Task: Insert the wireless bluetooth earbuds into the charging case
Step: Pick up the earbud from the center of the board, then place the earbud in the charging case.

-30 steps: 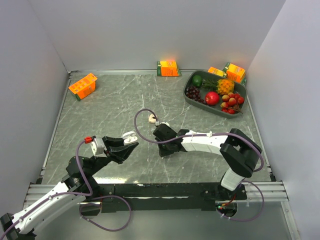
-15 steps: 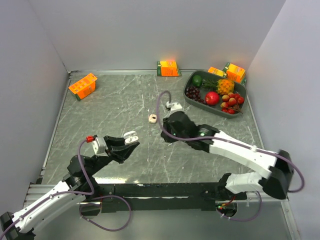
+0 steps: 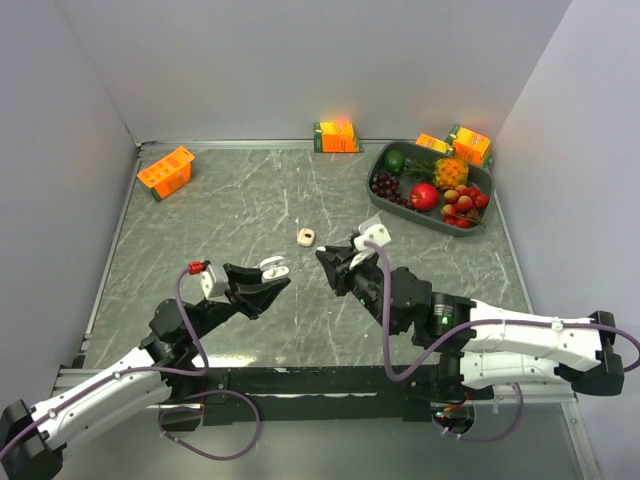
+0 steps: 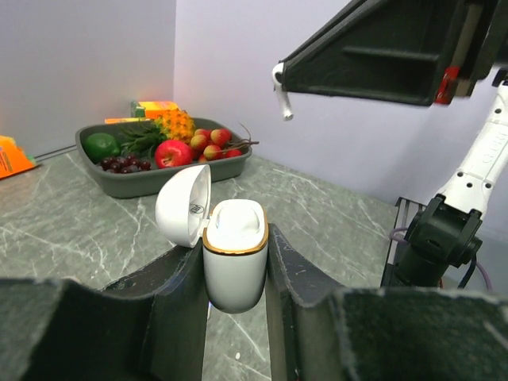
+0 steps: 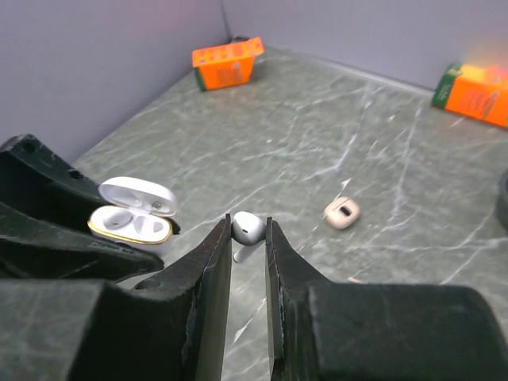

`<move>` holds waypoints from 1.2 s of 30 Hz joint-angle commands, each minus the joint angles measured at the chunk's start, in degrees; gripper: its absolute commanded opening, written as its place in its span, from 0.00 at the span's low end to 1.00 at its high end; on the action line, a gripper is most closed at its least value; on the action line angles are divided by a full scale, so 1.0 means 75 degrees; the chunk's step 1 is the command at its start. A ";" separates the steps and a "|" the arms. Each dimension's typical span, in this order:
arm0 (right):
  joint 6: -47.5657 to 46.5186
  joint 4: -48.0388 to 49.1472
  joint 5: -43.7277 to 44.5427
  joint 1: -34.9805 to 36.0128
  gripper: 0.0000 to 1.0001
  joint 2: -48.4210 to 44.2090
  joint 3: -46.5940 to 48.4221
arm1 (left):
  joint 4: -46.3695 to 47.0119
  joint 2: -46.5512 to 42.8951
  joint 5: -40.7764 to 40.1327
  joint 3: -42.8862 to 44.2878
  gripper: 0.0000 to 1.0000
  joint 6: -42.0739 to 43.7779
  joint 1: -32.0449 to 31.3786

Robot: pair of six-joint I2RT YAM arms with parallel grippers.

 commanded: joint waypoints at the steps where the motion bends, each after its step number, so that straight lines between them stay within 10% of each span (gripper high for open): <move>1: -0.1377 0.2274 0.1301 0.0503 0.00 -0.0071 -0.0534 | 0.1107 0.0284 0.0243 0.0344 0.01 -0.0097 -0.0023; 12: -0.2128 0.4245 0.1279 0.1124 0.00 0.0233 -0.1039 | 0.1717 0.0518 0.0571 0.0203 0.01 -0.0214 -0.0023; 36: -0.1836 0.4011 0.0552 0.1370 0.00 0.0995 -0.0535 | 0.1600 0.0612 0.0817 0.0203 0.01 -0.0401 -0.0023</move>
